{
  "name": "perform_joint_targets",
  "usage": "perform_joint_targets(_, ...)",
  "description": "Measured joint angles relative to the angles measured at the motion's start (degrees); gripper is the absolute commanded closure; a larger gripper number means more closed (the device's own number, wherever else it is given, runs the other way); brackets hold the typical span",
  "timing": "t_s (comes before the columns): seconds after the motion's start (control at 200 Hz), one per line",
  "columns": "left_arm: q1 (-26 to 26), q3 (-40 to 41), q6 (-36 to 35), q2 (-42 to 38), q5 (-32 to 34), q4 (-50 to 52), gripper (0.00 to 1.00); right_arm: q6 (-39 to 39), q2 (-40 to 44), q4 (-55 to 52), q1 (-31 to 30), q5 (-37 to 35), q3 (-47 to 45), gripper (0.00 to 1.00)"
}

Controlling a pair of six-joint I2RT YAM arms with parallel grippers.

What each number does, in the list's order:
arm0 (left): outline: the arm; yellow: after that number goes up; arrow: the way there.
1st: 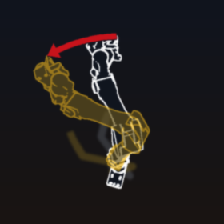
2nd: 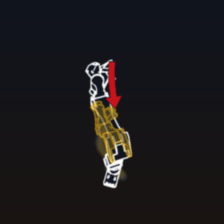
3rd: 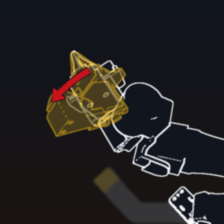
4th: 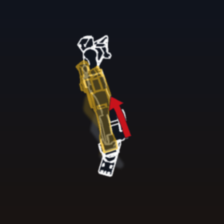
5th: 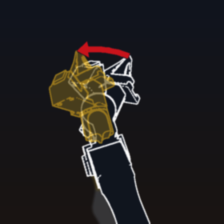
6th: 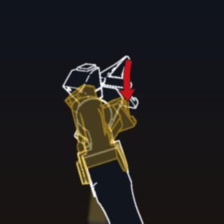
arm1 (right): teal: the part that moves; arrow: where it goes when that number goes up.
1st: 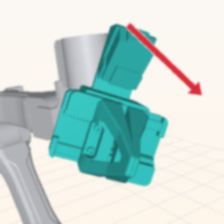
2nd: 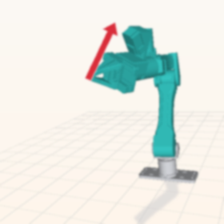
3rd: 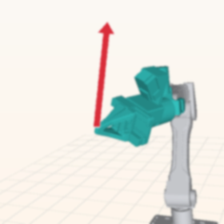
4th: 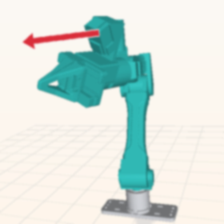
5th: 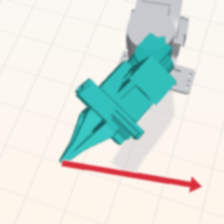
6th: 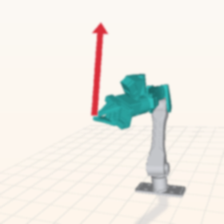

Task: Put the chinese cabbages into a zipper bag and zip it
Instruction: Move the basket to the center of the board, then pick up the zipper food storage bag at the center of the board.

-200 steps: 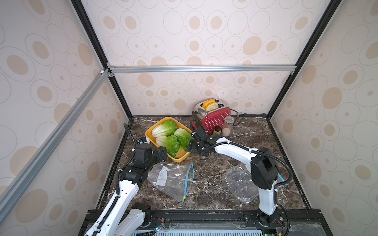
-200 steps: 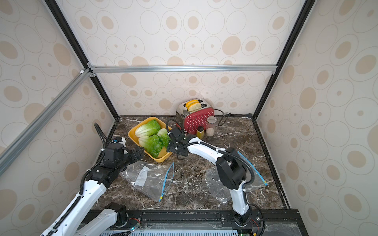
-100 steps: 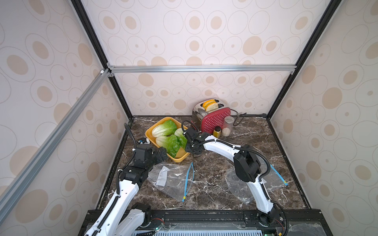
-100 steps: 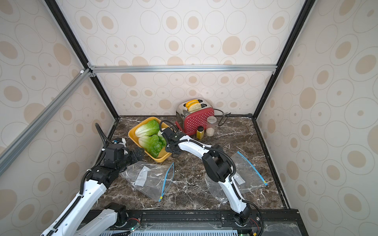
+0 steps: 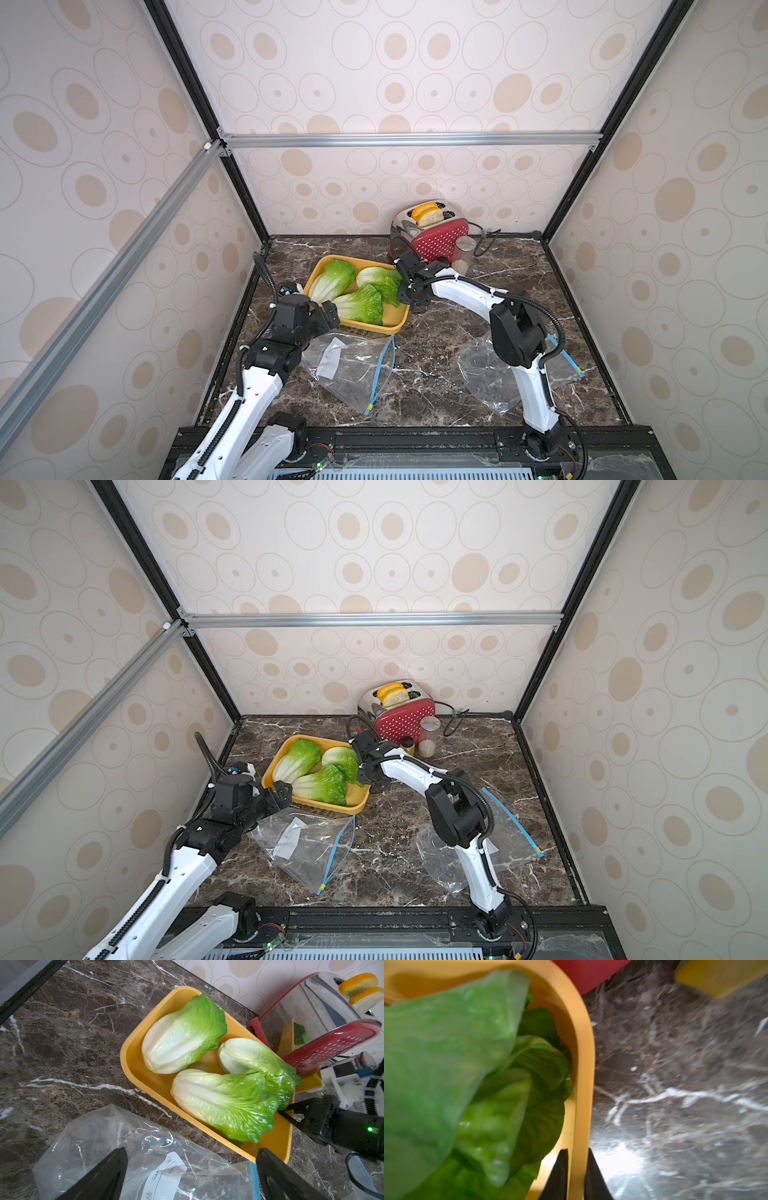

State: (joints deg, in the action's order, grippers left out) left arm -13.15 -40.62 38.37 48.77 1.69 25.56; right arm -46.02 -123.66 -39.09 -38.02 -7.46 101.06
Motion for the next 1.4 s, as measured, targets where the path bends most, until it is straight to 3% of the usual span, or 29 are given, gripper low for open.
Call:
perform_joint_targets(0.315,-0.04,-0.02,-0.85,-0.09,-0.09,2.91,0.01,8.9,3.82,-2.54,5.42,-0.96,-4.72,0.85)
perform_joint_targets(0.516,-1.66,-0.24,-1.88,-0.33,0.48,5.05,0.03,12.11,6.62,-3.54,5.99,-0.37,-5.35,0.65)
perform_joint_targets(0.721,-11.13,-5.2,-3.37,2.45,5.09,10.58,0.06,14.43,15.54,-5.38,5.95,1.75,-7.8,0.52)
perform_joint_targets(0.996,-26.64,-13.35,-4.57,14.19,6.21,18.34,0.13,15.5,32.41,-6.08,5.81,11.06,-19.47,0.38)
perform_joint_targets(1.157,-34.84,-13.7,-4.07,20.28,5.44,19.82,0.14,13.86,39.08,-4.46,5.18,16.55,-27.82,0.35)
perform_joint_targets(1.402,-42.16,-14.29,-2.58,31.3,8.37,20.22,0.23,11.17,42.05,-1.53,4.96,20.63,-34.25,0.32)
